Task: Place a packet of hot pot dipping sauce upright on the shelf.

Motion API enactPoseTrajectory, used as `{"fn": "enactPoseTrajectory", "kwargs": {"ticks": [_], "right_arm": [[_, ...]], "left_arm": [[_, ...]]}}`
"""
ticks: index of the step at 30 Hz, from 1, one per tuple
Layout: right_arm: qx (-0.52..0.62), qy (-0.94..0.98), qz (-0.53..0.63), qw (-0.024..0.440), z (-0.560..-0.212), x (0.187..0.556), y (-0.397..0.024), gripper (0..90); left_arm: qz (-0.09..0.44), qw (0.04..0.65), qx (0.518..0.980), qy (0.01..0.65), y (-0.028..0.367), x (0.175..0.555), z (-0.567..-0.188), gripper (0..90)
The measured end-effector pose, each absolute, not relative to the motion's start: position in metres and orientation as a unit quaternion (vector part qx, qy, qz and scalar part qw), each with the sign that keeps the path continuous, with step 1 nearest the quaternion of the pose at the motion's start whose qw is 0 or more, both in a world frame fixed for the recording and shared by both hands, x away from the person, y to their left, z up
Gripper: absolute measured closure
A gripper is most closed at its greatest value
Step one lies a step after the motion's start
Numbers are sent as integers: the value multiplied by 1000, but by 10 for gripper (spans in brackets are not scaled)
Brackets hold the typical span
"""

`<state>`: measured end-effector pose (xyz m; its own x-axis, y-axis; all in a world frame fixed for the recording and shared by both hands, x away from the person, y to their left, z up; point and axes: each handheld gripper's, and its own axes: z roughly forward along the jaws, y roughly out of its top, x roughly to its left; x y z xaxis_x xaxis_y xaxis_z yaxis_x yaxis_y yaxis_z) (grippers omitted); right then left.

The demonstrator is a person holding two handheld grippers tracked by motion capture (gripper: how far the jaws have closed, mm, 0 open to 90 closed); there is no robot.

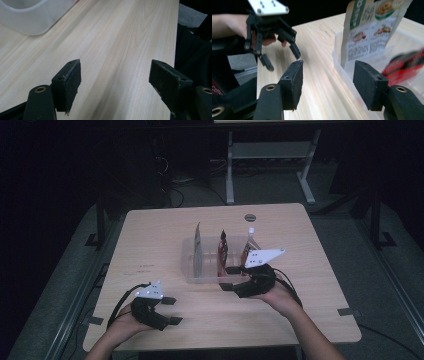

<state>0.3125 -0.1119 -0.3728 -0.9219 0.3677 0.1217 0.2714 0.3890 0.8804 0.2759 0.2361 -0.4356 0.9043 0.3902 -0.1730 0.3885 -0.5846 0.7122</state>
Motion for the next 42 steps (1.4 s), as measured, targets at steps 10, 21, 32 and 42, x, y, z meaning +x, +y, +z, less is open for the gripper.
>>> {"fn": "enactPoseTrajectory", "kwargs": {"ticks": [10, 21, 32, 42], "right_arm": [[218, 837, 500, 54, -395, 299, -143, 375], [263, 853, 446, 62, -427, 293, -175, 310], [271, 867, 410, 85, -436, 295, -182, 270], [271, 868, 408, 87, -439, 295, -182, 249]], "left_arm": [[4, 400, 892, 209, 234, 274, -438, 245], [9, 385, 901, 200, 235, 275, -443, 228], [13, 359, 914, 188, 233, 274, -450, 187], [19, 351, 917, 187, 233, 274, -452, 182]]}}
